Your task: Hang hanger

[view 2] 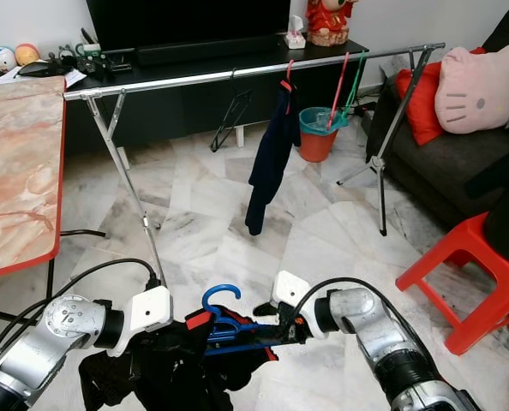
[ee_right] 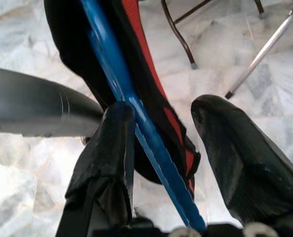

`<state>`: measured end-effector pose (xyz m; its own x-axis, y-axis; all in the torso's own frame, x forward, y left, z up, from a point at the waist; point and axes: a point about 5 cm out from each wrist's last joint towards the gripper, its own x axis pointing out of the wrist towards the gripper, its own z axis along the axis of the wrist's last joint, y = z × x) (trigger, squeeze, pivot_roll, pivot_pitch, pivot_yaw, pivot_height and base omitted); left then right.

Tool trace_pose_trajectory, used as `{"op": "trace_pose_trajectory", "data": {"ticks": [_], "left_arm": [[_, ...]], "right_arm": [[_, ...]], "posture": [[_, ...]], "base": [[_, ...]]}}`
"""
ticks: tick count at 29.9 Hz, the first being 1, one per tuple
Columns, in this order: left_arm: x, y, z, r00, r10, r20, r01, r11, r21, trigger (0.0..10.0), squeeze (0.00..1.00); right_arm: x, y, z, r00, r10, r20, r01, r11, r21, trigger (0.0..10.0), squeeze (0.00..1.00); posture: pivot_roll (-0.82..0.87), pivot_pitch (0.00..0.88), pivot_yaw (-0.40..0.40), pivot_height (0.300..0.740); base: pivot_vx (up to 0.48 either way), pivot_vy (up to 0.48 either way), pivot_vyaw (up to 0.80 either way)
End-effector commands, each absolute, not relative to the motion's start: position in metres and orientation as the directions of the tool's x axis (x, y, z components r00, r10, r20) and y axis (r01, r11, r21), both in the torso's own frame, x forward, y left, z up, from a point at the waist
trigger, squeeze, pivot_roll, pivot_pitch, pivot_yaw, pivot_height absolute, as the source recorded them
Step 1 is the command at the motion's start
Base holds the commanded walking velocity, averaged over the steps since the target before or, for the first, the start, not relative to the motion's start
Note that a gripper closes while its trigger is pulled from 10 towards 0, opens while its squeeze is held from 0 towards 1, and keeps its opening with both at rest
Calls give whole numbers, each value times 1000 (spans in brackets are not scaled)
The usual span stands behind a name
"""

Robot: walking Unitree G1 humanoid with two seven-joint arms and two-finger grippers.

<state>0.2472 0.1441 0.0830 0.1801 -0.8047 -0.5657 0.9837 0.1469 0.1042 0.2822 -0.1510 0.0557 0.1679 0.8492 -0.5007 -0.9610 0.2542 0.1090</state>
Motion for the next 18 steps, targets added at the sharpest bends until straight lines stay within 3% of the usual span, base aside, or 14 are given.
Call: {"op": "trace_pose_trajectory", "data": {"ticks": [1, 9, 18], "left_arm": [[247, 140, 90, 174, -821, -543, 984, 125, 127, 10000, 0], [247, 138, 91, 168, -824, -542, 985, 117, 128, 10000, 0], [247, 138, 89, 165, -824, -542, 986, 116, 122, 10000, 0]], "right_arm": [[287, -151, 61, 185, 864, -467, -958, 265, 112, 10000, 0], [285, -148, 61, 139, 886, -443, -959, 232, 163, 10000, 0], [279, -162, 52, 88, 831, -550, -958, 222, 181, 10000, 0]], "posture": [[14, 0, -27, 740], [22, 0, -32, 740], [18, 0, -31, 740]], "base": [[0, 0, 0], [0, 0, 0], [0, 0, 0]]}}
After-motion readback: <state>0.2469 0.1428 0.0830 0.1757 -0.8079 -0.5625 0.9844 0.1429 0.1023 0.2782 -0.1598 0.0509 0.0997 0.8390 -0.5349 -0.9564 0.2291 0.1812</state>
